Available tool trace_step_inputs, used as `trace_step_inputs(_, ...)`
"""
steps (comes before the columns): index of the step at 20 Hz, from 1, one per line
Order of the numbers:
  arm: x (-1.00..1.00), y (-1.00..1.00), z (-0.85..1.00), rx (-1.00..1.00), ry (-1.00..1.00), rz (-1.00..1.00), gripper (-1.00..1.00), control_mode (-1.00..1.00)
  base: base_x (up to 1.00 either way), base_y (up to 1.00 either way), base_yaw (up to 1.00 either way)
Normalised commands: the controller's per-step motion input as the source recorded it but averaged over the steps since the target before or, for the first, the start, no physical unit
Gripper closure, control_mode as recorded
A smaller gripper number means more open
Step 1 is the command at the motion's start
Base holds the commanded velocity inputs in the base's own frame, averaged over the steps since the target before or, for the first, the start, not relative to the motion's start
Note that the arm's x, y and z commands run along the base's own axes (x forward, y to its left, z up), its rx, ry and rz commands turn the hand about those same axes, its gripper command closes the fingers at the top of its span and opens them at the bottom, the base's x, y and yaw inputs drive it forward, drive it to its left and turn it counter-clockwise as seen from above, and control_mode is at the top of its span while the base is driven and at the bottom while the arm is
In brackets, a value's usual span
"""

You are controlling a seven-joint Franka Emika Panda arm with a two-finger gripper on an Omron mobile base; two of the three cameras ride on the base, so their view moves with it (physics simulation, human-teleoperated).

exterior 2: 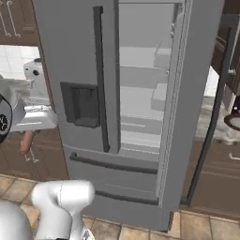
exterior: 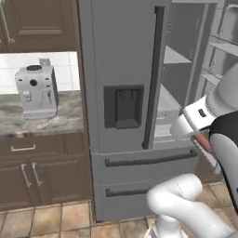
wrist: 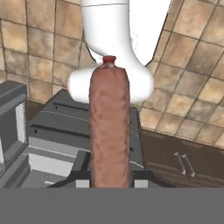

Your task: Move the hot dog bun to the plate on the dining table and place the condiment next to that plate. Then navigate to the fridge and take the sausage and place it on the plate as well.

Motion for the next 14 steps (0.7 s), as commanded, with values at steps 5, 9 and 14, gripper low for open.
trace_step_inputs(5, 0.00, 0.00, 0.00, 0.00, 0.00, 0.00, 1.00, 1.00, -0.36, 0.49, 0.79)
trace_step_inputs(9, 0.00, 0.00, 0.00, 0.00, 0.00, 0.00, 1.00, 1.00, -0.23, 0.40, 0.88)
trace_step_inputs(14, 0.00, 0.00, 0.00, 0.00, 0.00, 0.00, 1.00, 1.00, -0.08, 0.45, 0.94)
